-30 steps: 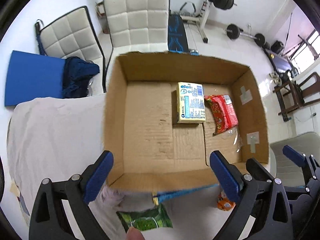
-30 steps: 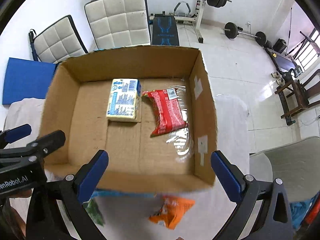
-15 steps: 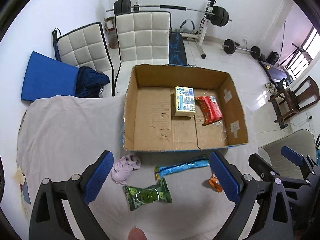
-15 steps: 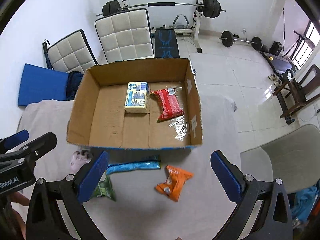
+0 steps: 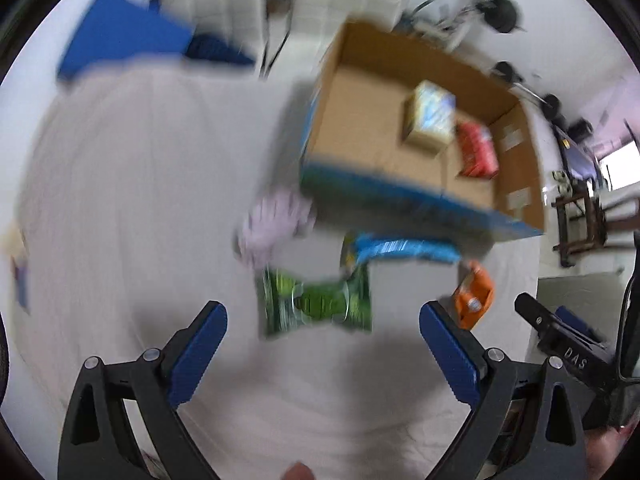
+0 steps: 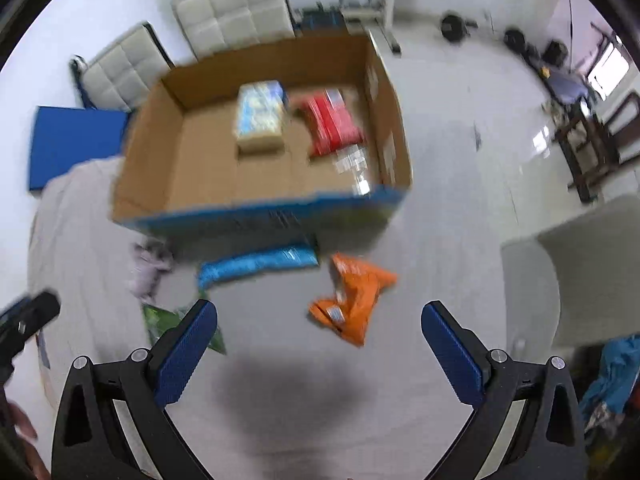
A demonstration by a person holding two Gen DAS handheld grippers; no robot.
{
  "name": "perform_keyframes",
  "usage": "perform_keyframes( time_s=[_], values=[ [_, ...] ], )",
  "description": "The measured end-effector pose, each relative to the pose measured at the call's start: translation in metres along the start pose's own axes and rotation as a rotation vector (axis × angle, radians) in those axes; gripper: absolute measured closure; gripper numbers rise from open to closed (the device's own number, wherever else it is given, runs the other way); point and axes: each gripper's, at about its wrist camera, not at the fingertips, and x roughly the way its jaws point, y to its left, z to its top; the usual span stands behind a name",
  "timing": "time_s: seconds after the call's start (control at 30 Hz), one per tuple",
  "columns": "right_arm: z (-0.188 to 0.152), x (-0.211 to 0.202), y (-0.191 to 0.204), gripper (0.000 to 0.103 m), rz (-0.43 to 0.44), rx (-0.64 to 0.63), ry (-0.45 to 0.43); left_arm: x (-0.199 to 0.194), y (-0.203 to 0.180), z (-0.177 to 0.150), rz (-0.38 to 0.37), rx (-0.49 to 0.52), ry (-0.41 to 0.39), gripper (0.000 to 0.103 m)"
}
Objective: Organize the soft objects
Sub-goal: 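Withdraw both tools from the box toward the remaining items, then grasp the green snack bag with the left tool while the right tool grasps the orange bag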
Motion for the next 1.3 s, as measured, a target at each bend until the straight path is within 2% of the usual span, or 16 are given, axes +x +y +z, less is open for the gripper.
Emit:
perform_keyframes(
  time_s=[0.1,0.23,0.43,0.53,0.57,0.7,0.73,0.77,0.8,0.83,0.9,0.97,1.03,1.1,1.17,1.3],
  values=[
    [-0.007,0.032,-0.014,0.0,-0.011,0.048,0.059,0.048,0.032,-0.015,-0.099,-0.229,0.124,0.004],
    [-0.008,0.065,-0.027,0.0,0.003,0.106,0.122,0.095,0.05,-0.027,-0.21,-0.436,0.206,0.004],
    [-0.001,0.09,-0.035,0.0,0.011,0.144,0.144,0.149,0.051,-0.023,-0.318,-0.63,0.316,0.004],
    [0.004,0.1,-0.042,0.0,0.003,0.169,0.152,0.166,0.048,-0.018,-0.326,-0.695,0.343,0.005],
    [0.007,0.104,-0.045,0.0,0.003,0.182,0.161,0.17,0.047,-0.017,-0.315,-0.706,0.335,0.011],
    [0.013,0.123,-0.056,0.005,0.023,0.236,0.195,0.179,0.034,-0.015,-0.238,-0.613,0.334,0.051],
    [0.014,0.13,-0.059,0.007,0.03,0.25,0.214,0.18,0.031,-0.016,-0.225,-0.574,0.335,0.054],
    [0.014,0.136,-0.061,0.015,0.036,0.258,0.231,0.179,0.027,-0.017,-0.206,-0.526,0.339,0.056],
    [0.014,0.141,-0.062,0.026,0.044,0.265,0.251,0.178,0.022,-0.019,-0.187,-0.485,0.339,0.059],
    [0.012,0.149,-0.063,0.033,0.05,0.266,0.278,0.173,0.013,-0.021,-0.141,-0.39,0.328,0.059],
    [0.009,0.156,-0.062,0.055,0.057,0.251,0.301,0.167,-0.001,-0.025,-0.066,-0.251,0.314,0.064],
    [0.004,0.155,-0.058,0.064,0.054,0.212,0.294,0.163,-0.017,-0.033,0.012,-0.098,0.309,0.065],
    [-0.004,0.151,-0.046,0.065,0.011,0.124,0.299,0.161,-0.026,-0.039,0.053,-0.017,0.305,0.065],
    [-0.016,0.15,-0.034,0.067,-0.005,0.038,0.332,0.164,-0.031,-0.04,0.064,0.014,0.304,0.065],
    [-0.029,0.151,-0.022,0.067,-0.026,-0.038,0.355,0.17,-0.036,-0.039,0.069,0.008,0.302,0.064],
    [-0.036,0.15,-0.012,0.064,-0.065,-0.081,0.315,0.183,-0.046,-0.044,0.099,0.006,0.3,0.064]
  ],
)
